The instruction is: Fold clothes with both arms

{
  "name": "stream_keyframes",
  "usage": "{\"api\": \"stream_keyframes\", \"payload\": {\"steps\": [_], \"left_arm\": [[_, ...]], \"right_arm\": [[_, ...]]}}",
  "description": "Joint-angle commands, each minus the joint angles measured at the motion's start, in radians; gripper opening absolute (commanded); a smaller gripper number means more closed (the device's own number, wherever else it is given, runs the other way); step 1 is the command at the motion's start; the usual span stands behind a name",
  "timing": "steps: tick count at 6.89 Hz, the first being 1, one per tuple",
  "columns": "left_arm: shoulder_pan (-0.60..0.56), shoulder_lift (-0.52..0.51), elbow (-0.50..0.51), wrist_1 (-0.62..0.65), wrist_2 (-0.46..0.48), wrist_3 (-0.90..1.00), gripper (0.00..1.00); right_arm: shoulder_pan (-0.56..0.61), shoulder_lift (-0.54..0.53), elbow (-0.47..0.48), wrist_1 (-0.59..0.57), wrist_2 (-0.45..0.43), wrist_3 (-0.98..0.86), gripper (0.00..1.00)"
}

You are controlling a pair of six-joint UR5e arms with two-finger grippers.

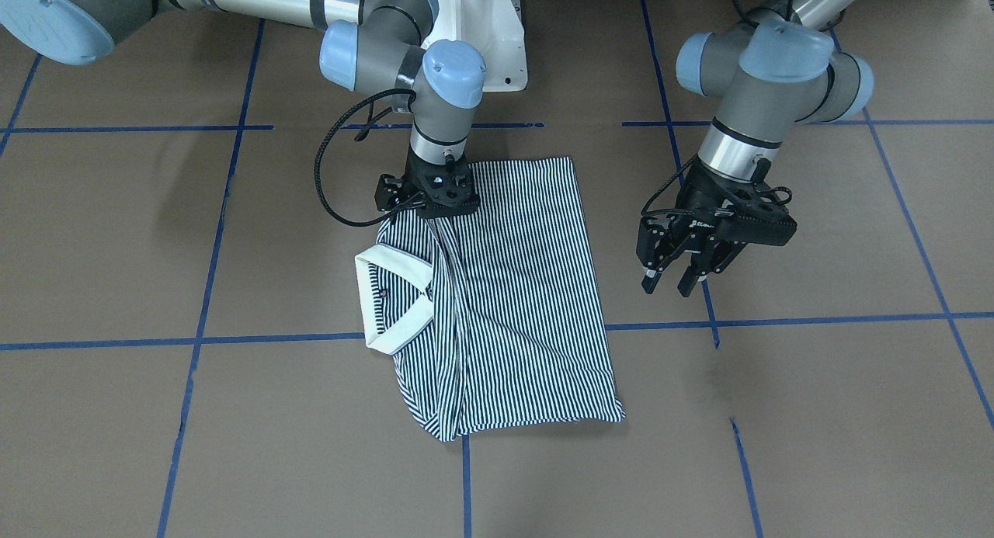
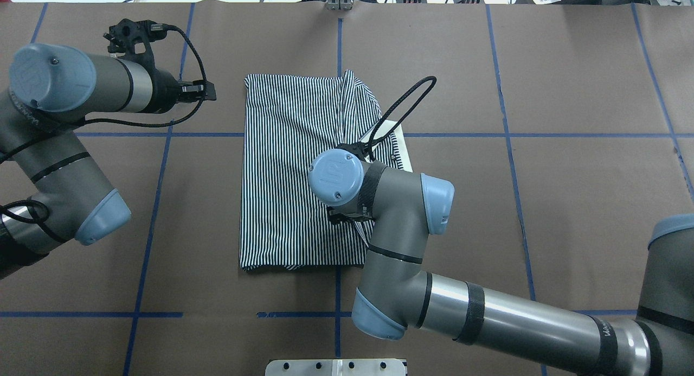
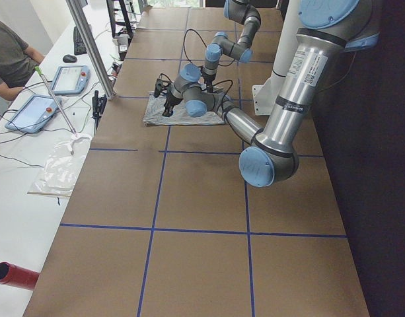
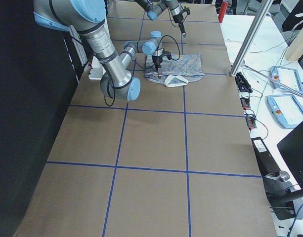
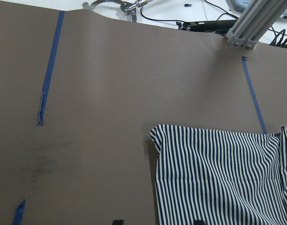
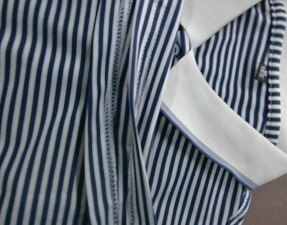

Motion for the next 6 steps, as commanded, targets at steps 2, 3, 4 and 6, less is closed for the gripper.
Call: {"api": "stream_keyframes", "payload": {"steps": [2,3,4,6], "left_arm": [[0.000,0.000,0.003,0.000,0.000,0.001,0.59],[0.000,0.000,-0.002,0.000,0.000,0.001,0.59],[0.000,0.000,-0.002,0.000,0.000,0.001,0.59],[0.000,0.000,-0.003,0.000,0.000,0.001,0.59]], "right_arm": [[0.054,-0.091,0.043,0.003,0.010,-0.092,1.00],[0.063,-0.190,0.160,0.001,0.014,-0.123,1.00],[0.079,-0.228,0.237,-0.011,0.041,-0.128,1.00],[0.100,-0.192,0.212,0.004,0.060,-0.114,1.00]]}}
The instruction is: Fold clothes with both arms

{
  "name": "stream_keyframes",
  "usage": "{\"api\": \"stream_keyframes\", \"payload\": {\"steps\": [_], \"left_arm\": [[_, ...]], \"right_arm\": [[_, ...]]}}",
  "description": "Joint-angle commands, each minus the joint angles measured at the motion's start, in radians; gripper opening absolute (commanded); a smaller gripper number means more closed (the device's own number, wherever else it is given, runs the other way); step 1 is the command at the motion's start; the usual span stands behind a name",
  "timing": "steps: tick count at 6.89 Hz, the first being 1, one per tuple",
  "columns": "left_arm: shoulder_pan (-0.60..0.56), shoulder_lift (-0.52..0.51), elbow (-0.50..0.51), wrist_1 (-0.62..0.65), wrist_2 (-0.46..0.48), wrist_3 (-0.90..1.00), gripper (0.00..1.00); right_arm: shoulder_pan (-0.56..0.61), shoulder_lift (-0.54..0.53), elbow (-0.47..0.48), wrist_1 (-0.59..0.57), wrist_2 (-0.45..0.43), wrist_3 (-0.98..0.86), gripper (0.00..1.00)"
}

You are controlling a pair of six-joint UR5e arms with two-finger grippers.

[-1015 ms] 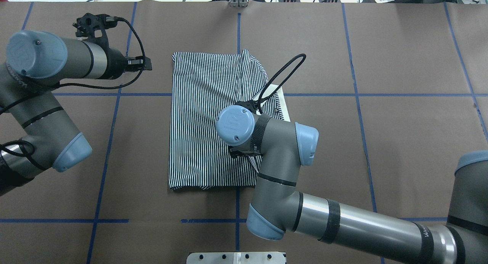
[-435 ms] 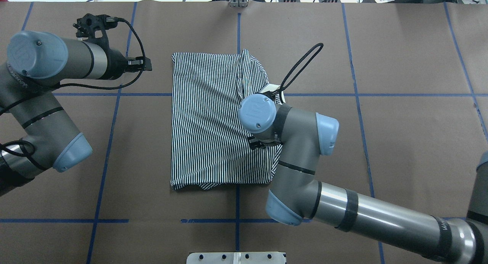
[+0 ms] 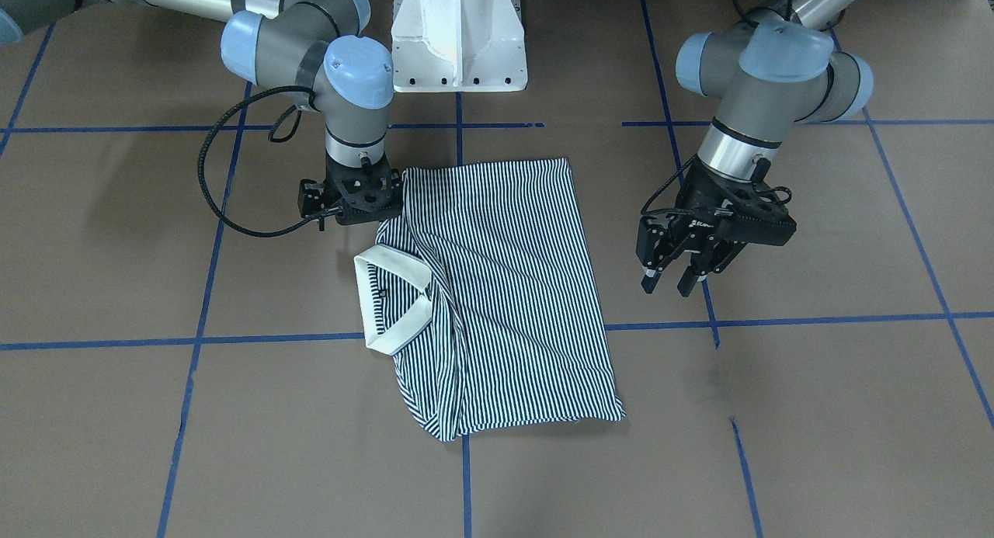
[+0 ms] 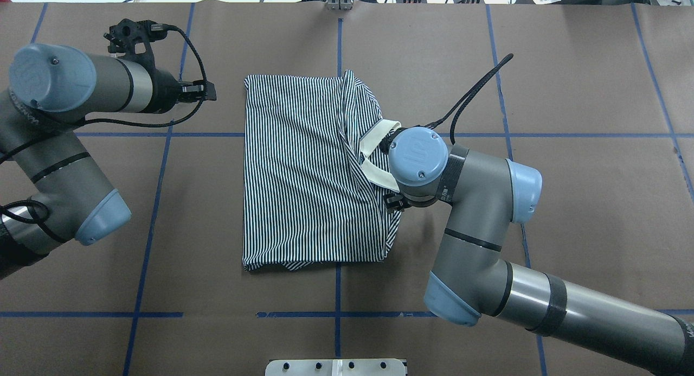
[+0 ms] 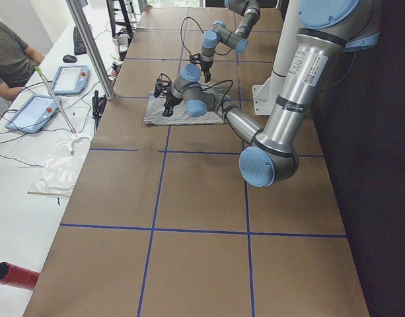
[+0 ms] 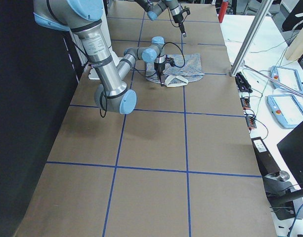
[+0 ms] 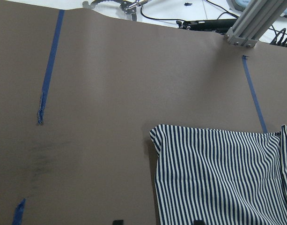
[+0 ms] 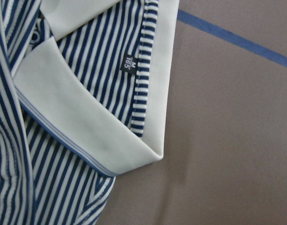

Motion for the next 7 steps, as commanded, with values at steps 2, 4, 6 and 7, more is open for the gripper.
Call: {"api": "stream_keyframes", "payload": {"steps": [2,4,6,7], "left_arm": [[-0.002,0.000,-0.009,0.002,0.000,0.000,0.59],[-0.002,0.000,-0.010,0.002,-0.002,0.000,0.59],[-0.002,0.002,-0.015,0.000,-0.012,-0.002,0.59],[-0.002,0.002,-0.015,0.000,-0.012,-0.003,0.59]], "right_arm": [[0.031,0.215,-0.250,0.080,0.006,0.090,1.00],[0.035,0.316,-0.468,0.247,0.003,0.137,1.00],[0.060,0.325,-0.492,0.248,0.003,0.120,1.00],[0.083,0.312,-0.492,0.246,0.006,0.105,1.00]]}}
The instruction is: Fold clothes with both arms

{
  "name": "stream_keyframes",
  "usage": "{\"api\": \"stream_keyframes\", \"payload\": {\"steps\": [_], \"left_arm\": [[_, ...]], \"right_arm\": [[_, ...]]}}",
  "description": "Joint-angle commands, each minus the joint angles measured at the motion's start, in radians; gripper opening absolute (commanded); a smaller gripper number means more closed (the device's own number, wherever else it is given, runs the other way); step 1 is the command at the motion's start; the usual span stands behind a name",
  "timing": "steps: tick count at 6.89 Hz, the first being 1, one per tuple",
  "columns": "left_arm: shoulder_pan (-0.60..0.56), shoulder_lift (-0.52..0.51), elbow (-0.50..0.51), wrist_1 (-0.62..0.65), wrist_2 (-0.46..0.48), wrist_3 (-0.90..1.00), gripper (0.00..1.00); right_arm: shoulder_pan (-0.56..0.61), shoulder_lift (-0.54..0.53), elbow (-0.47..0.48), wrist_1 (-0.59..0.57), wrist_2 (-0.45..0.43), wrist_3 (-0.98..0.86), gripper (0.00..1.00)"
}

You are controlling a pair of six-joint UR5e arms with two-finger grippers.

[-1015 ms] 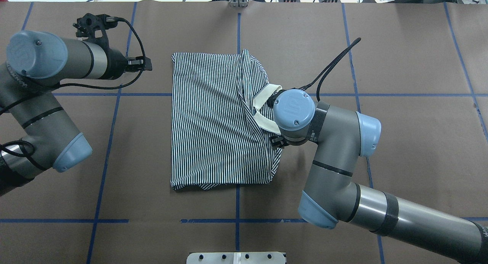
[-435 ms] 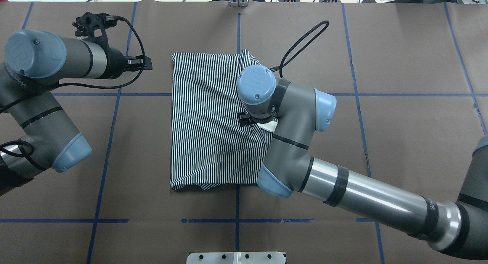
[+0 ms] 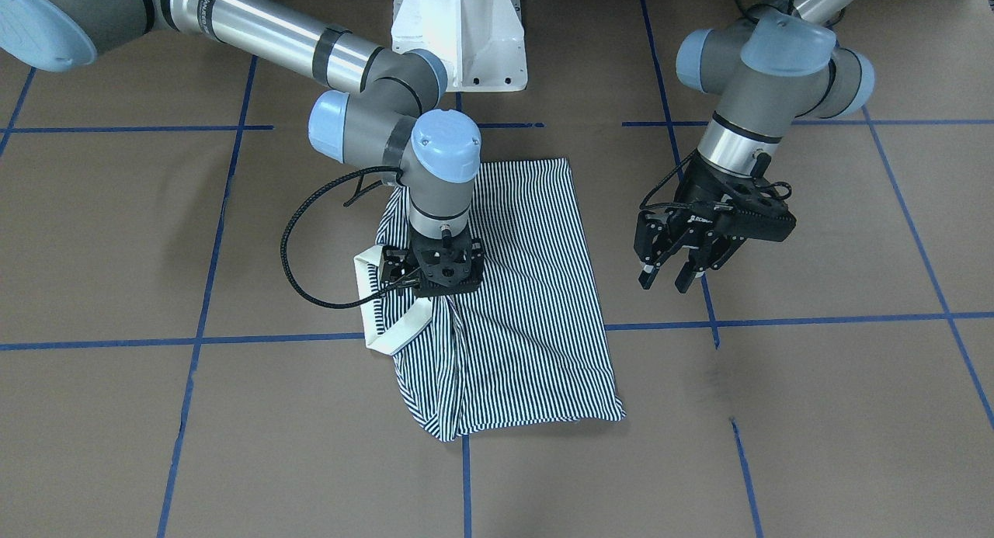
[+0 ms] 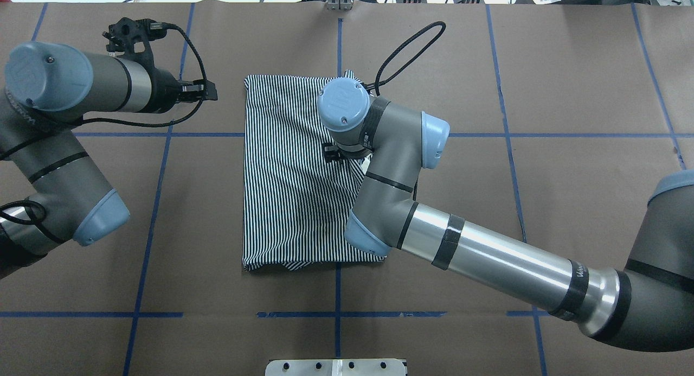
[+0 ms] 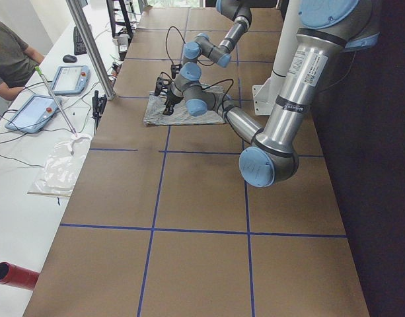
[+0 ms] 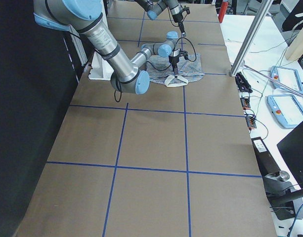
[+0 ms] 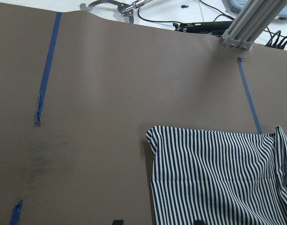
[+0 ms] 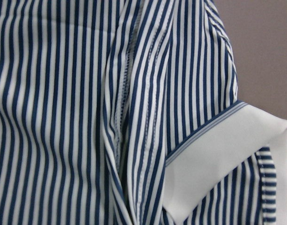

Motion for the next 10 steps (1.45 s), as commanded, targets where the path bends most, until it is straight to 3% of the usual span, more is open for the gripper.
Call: {"api": "stream_keyframes", "payload": {"steps": [1,3,6,8,10], "left_arm": [[0.000,0.000,-0.001,0.000,-0.001,-0.001,0.59],[0.000,0.000,-0.001,0.000,-0.002,-0.001,0.59],[0.000,0.000,-0.018,0.000,-0.004,0.000,0.59],[-0.002,0.002,-0.032,0.001,-0.022,0.000,0.58],[-0.002,0.006,-0.034,0.001,-0.022,0.000,0.58]], "right_arm": [[0.044,-0.027,-0.009,-0.001,0.008,-0.056,1.00],[0.107,-0.110,0.047,-0.017,0.083,-0.121,1.00],[0.106,-0.136,0.207,-0.083,0.085,-0.042,1.00],[-0.035,-0.199,0.355,-0.077,0.007,0.379,1.00],[-0.141,-0.276,0.480,-0.084,-0.047,0.652,0.83]]}}
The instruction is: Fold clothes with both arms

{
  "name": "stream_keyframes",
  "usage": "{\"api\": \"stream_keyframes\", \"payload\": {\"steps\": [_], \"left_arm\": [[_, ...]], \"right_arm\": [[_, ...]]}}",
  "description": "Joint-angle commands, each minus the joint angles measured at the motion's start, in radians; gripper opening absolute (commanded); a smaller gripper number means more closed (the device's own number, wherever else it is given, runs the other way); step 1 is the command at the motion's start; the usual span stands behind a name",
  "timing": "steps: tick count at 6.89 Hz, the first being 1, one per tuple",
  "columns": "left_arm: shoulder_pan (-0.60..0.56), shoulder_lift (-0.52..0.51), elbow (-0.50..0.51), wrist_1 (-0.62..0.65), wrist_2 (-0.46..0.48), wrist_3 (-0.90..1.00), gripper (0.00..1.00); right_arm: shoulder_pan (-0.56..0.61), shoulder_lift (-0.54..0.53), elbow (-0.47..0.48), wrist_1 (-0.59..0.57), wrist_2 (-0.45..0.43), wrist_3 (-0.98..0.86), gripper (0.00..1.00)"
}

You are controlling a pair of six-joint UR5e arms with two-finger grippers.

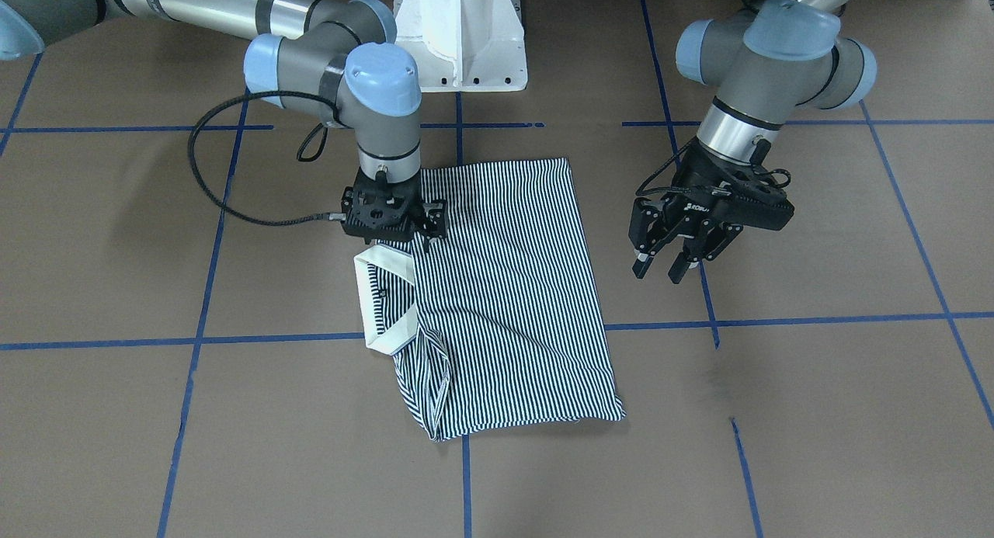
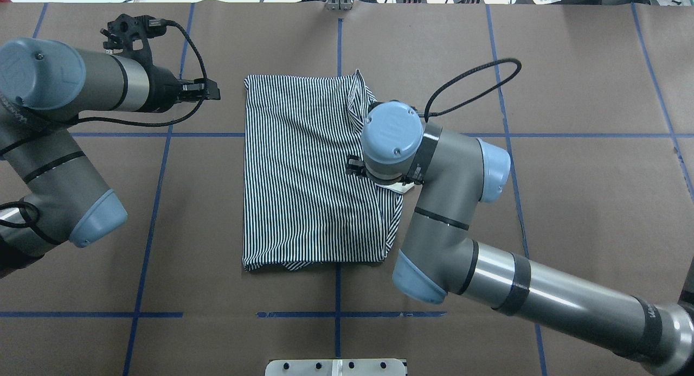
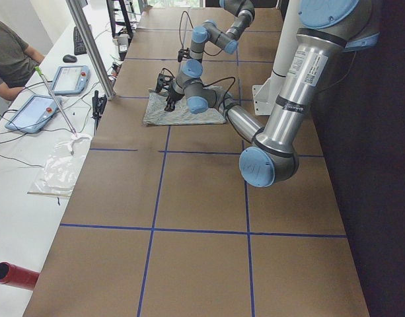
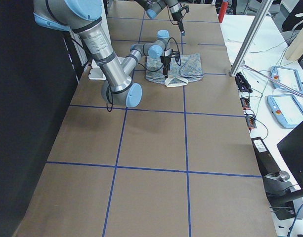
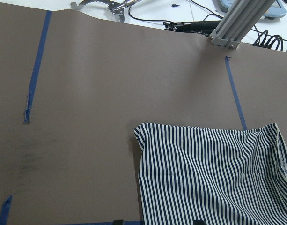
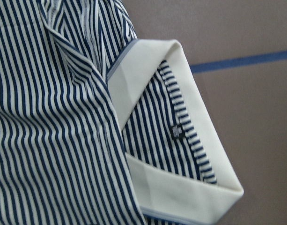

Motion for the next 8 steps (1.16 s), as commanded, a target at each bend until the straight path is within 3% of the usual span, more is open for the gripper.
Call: {"api": "stream_keyframes", "payload": {"steps": [1,3,8], "left_arm": [[0.001,0.003,-0.002,0.000,-0.001,0.000,0.58],[0.001,0.005,-0.005,0.000,-0.001,0.000,0.58],[0.001,0.005,-0.008,0.000,-0.001,-0.002,0.58]], "right_arm": [[-0.092,-0.079,0.113,-0.002,-0.052,0.353,0.82],[-0.167,-0.101,0.128,0.003,-0.124,0.550,0.76],[-0.178,-0.105,0.112,0.006,-0.124,0.582,0.71]]}}
